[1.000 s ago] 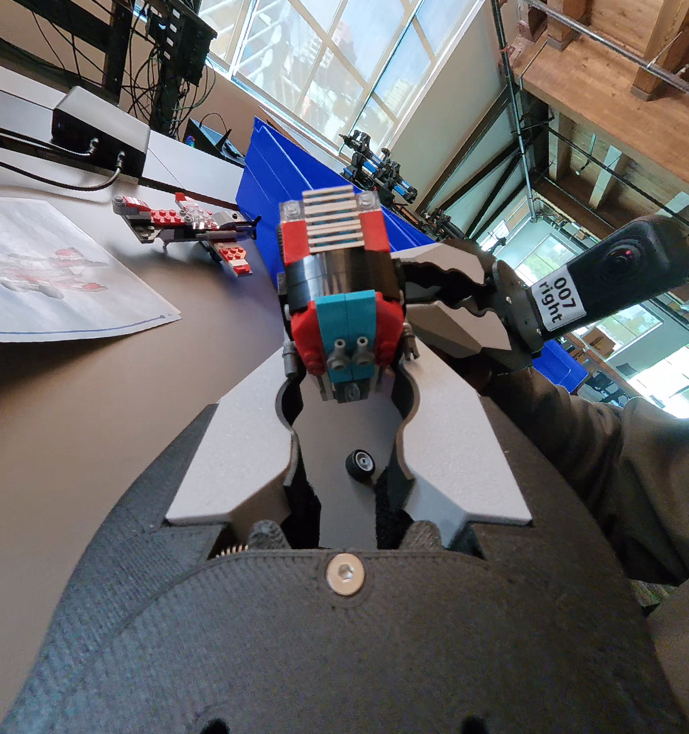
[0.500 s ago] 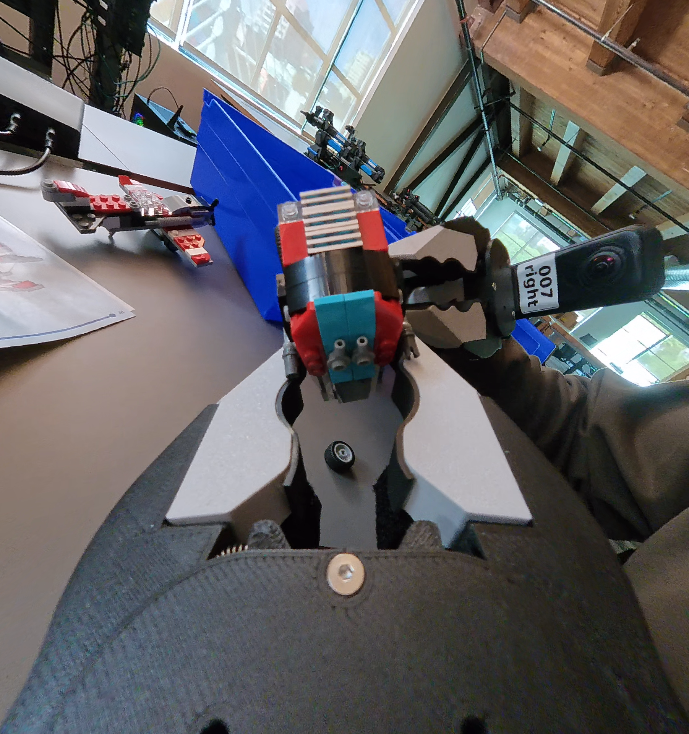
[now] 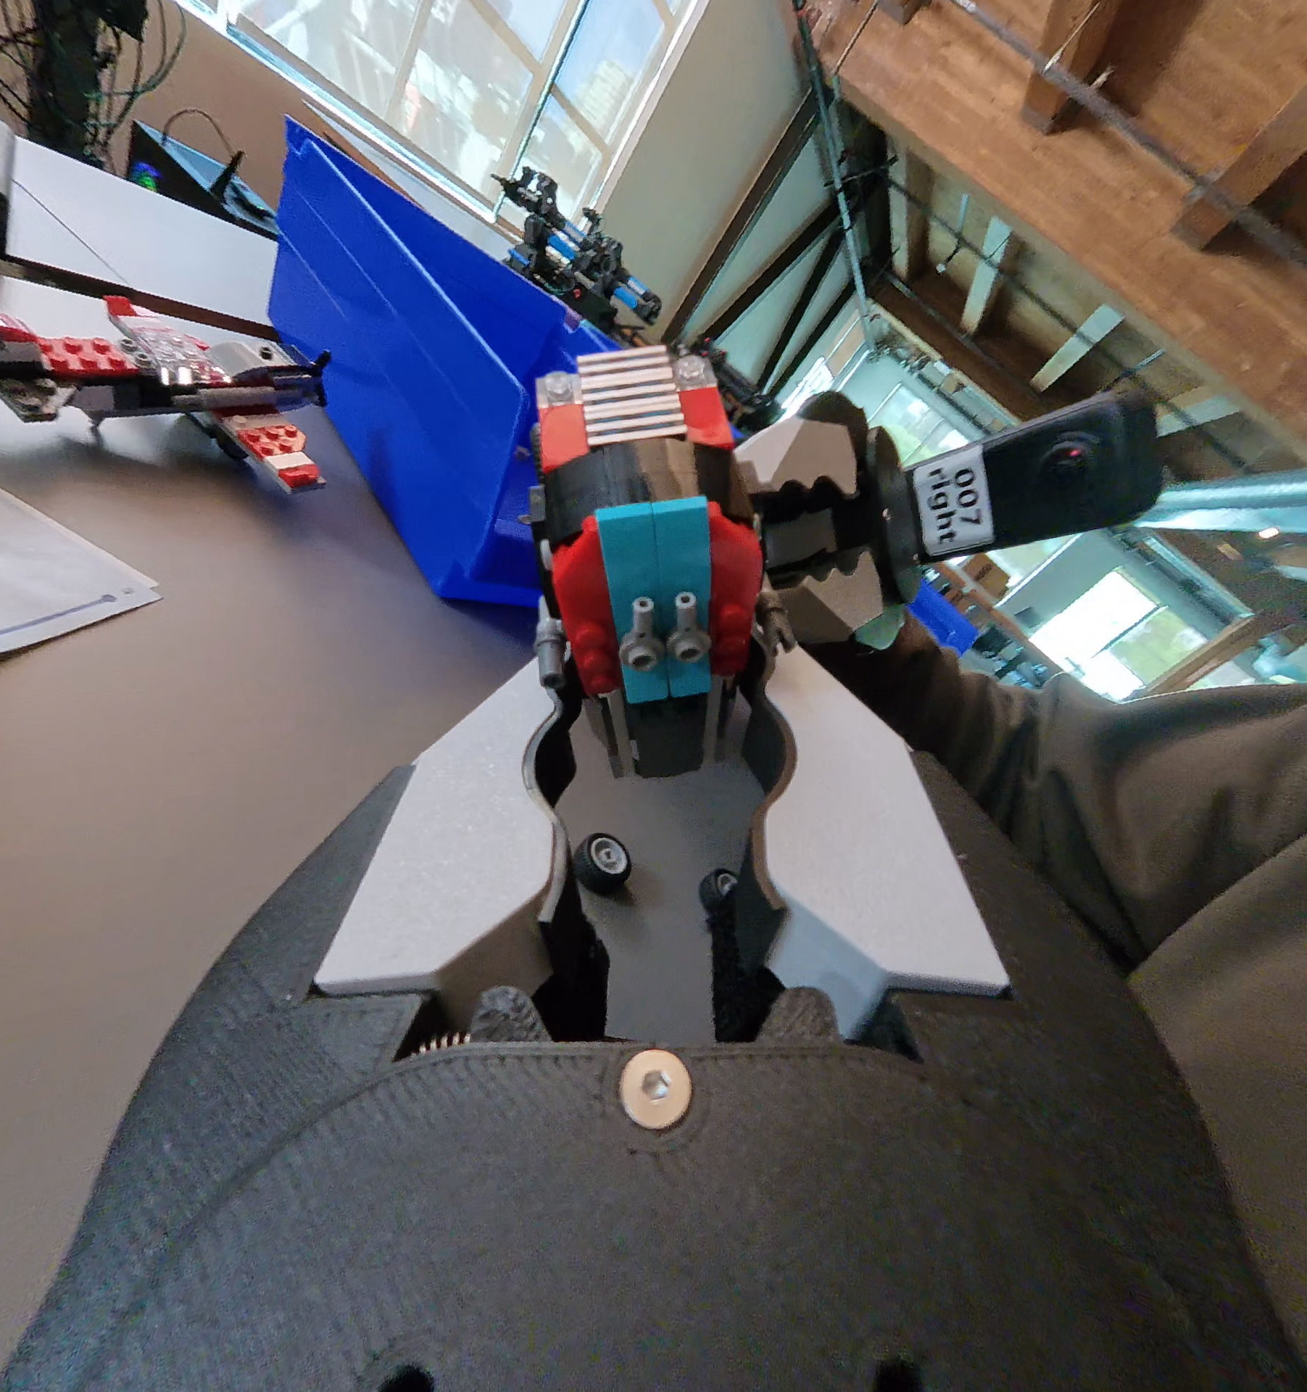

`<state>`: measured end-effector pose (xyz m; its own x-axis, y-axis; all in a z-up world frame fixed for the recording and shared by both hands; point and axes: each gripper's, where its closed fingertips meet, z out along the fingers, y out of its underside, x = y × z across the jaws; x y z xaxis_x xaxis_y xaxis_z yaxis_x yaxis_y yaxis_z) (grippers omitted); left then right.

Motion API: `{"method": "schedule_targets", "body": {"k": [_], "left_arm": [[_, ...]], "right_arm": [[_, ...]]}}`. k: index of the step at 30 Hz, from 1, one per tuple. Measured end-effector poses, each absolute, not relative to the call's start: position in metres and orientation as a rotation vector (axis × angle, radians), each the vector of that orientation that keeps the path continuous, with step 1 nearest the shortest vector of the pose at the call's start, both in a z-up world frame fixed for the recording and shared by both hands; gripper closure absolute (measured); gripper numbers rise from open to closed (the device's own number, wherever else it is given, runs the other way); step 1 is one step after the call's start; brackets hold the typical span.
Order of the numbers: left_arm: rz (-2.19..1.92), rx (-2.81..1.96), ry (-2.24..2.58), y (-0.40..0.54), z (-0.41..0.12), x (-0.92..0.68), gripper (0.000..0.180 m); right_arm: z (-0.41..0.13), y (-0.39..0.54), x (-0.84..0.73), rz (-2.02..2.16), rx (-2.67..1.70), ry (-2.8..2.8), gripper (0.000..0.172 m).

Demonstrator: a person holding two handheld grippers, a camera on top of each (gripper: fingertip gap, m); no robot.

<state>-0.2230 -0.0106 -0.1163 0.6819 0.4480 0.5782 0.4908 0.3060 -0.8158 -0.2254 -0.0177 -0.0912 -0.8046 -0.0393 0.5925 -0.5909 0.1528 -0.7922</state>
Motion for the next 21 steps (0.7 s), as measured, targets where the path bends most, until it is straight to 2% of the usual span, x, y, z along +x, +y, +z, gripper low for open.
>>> {"method": "schedule_targets", "body": {"k": [8, 21], "left_arm": [[-0.202, -1.175, -0.903, -0.014, -0.108, -0.224, 0.136], [-0.195, -1.161, -0.91, -0.016, -0.108, -0.225, 0.136]], "right_arm": [[-0.085, -0.019, -0.225, 1.776, 0.532, -2.006, 0.15], [-0.092, -0.015, -0.227, 1.711, 0.525, -2.016, 0.15]]}}
